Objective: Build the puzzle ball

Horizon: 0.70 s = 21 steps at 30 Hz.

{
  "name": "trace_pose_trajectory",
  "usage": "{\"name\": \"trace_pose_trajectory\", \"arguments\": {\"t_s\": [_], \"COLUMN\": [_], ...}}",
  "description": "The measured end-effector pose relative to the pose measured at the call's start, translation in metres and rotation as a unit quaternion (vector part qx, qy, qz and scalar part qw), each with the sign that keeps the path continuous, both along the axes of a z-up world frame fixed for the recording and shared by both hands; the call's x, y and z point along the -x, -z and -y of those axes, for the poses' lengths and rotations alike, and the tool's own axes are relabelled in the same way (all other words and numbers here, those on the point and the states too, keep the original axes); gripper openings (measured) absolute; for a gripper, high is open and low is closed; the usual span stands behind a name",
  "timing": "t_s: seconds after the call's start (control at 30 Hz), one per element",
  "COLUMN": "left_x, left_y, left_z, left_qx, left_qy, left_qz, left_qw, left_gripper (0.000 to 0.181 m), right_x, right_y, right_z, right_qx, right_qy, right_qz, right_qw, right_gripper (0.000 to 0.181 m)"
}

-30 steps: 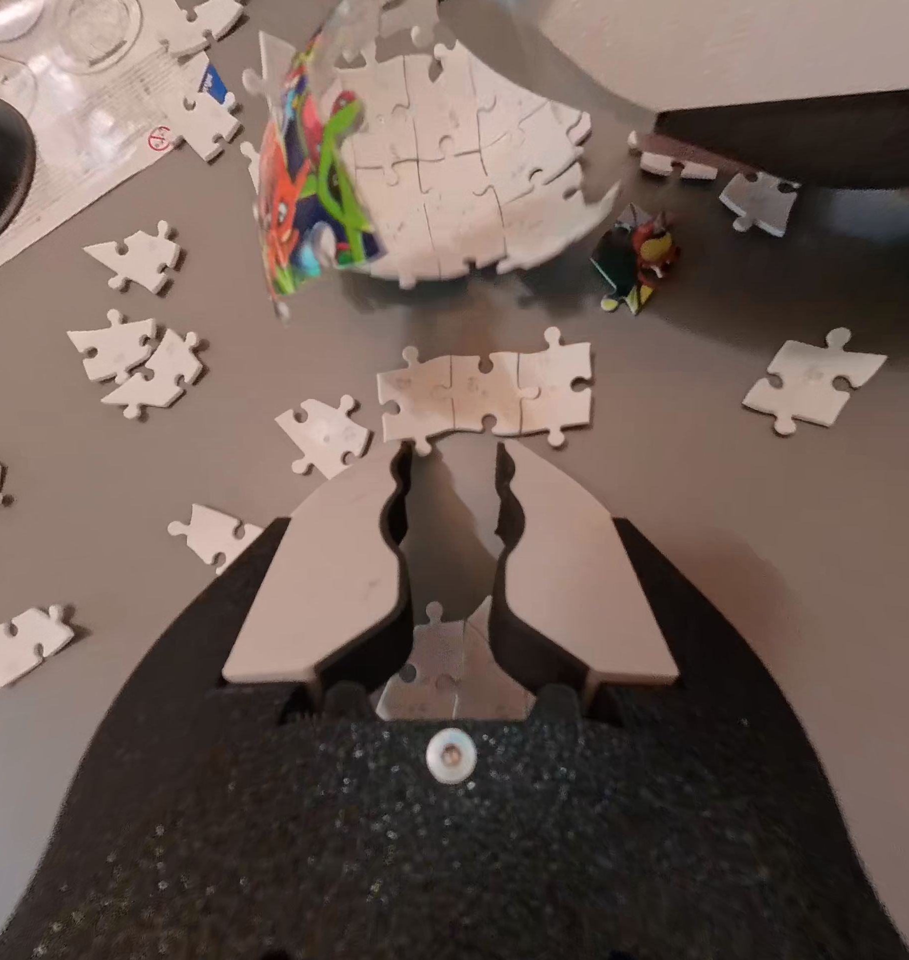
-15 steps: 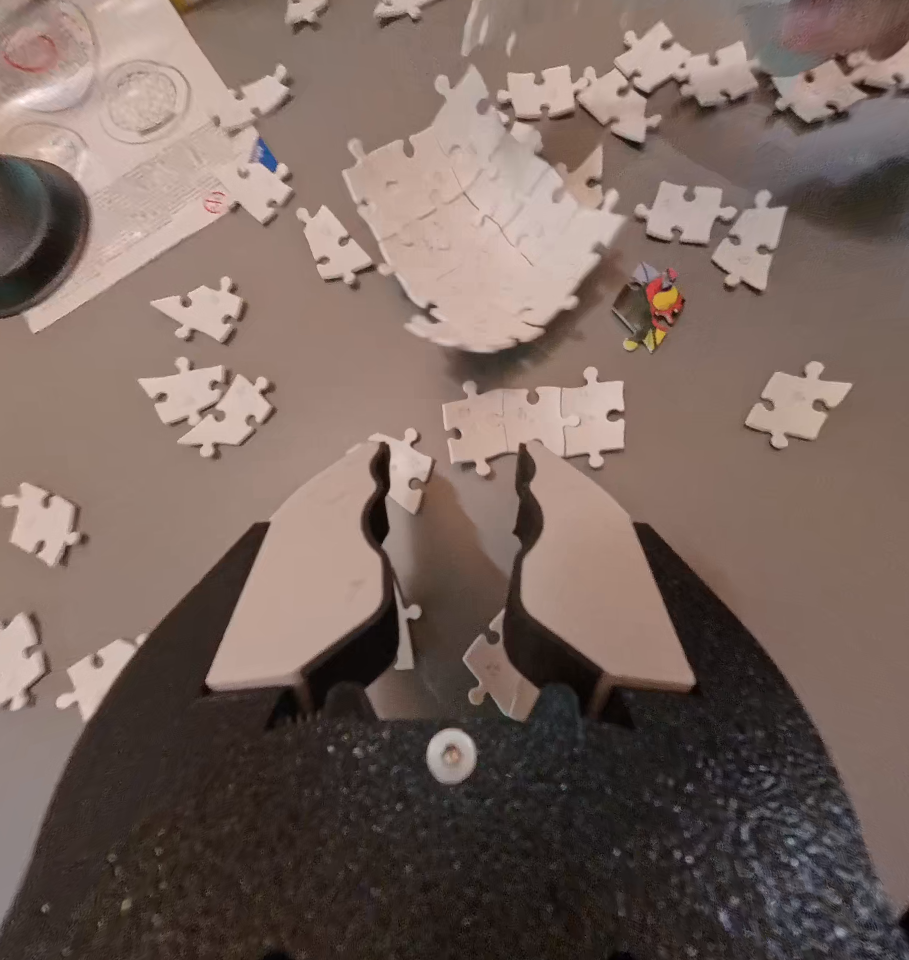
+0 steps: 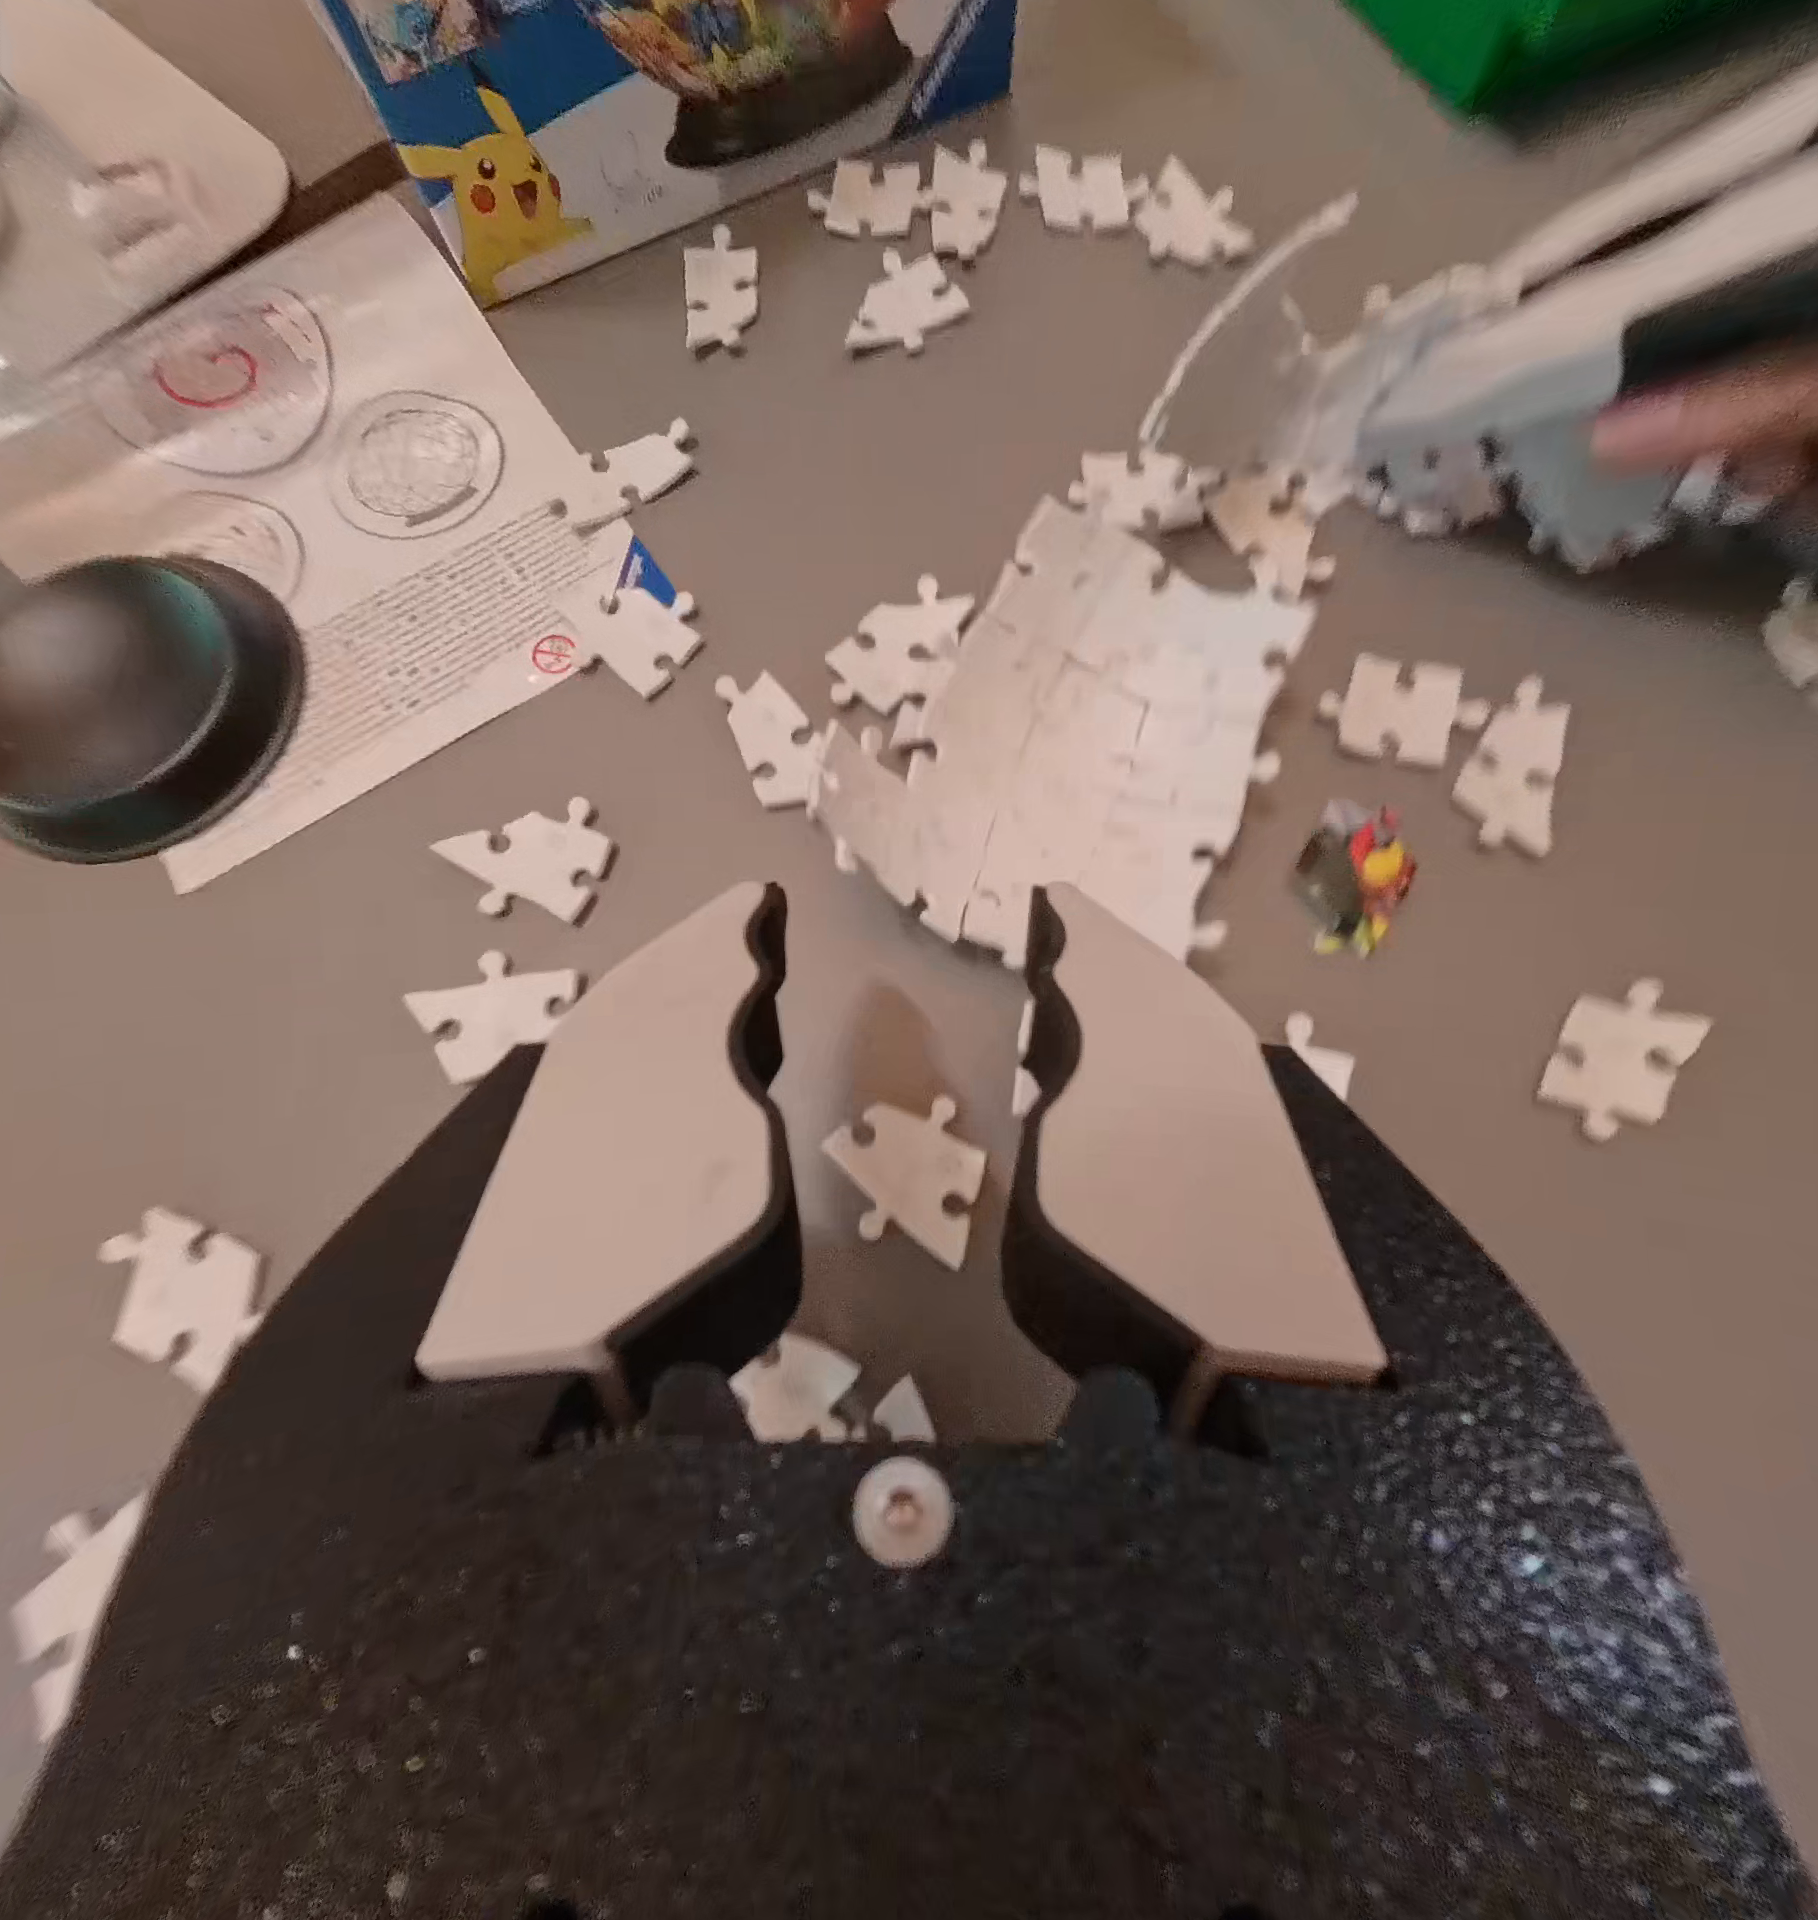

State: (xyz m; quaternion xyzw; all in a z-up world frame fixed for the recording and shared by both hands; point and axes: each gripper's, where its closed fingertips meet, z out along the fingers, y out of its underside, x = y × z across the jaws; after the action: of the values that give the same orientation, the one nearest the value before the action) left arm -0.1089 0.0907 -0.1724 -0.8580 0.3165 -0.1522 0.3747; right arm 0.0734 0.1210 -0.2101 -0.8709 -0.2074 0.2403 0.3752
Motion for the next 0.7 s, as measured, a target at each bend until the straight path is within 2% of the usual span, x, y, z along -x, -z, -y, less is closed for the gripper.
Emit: {"name": "trace_pose_trajectory", "arguments": {"t_s": [0.07,0.2,0.33,0.47,0.6,0.7], "left_x": [-0.004,-0.013,-0.024,-0.031,-0.041,-0.046], "left_y": [0.003,0.017,0.023,0.030,0.034,0.039], "left_z": [-0.007,-0.009,-0.001,0.008,0.018,0.021], "left_qx": [0.029,0.049,0.061,0.067,0.070,0.069], "left_qy": [0.001,0.013,0.021,0.028,0.047,0.056], "left_qz": [0.028,0.033,0.046,0.034,0.025,0.008], "left_qw": [0.999,0.998,0.997,0.997,0.996,0.996], "left_gripper": [0.044,0.038,0.035,0.033,0.032,0.032], "right_x": [0.000,-0.001,-0.004,-0.012,-0.033,-0.047], "right_y": [-0.001,-0.002,-0.005,-0.007,-0.004,-0.007], "right_z": [0.000,0.001,-0.002,-0.005,-0.006,0.001], "right_qx": [0.018,0.034,0.030,0.031,0.036,0.020], "right_qy": [0.002,0.000,0.012,0.024,0.062,0.090], "right_qz": [-0.038,-0.068,-0.084,-0.078,-0.036,0.029], "right_qw": [0.999,0.997,0.996,0.996,0.997,0.995], "right_gripper": [0.003,0.004,0.016,0.041,0.079,0.090]}}
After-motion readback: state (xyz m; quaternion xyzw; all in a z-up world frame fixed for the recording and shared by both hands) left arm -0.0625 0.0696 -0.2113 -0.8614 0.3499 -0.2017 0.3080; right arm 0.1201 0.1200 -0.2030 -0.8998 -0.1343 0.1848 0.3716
